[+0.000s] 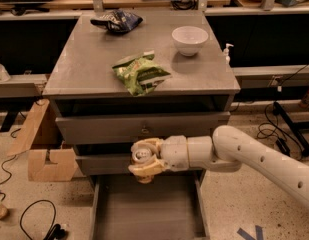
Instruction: Pick orange can from bottom drawer and place on counter
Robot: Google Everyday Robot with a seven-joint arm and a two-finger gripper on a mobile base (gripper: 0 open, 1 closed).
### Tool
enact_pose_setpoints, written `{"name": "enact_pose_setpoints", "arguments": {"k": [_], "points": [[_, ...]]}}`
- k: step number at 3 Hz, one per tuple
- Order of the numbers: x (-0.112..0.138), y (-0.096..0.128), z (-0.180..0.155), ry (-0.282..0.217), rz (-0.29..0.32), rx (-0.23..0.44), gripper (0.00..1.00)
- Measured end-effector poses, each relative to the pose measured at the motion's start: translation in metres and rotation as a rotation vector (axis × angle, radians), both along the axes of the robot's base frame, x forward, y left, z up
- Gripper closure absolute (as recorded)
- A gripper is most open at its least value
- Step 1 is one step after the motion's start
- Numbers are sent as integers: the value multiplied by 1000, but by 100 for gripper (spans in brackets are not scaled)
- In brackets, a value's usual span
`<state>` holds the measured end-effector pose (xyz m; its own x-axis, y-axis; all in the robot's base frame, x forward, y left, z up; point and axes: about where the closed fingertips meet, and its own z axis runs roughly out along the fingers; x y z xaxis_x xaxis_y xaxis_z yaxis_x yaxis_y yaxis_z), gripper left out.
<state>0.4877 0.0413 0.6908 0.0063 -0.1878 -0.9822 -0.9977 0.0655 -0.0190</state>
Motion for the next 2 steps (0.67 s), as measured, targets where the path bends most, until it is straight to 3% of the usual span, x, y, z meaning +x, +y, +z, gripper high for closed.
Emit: {"name": "enact_pose_setpoints", "arguments": {"k": [1, 2], "points": [[-1, 12, 24, -15, 24, 2, 100], [4, 33, 93, -25, -29, 17, 100]]}}
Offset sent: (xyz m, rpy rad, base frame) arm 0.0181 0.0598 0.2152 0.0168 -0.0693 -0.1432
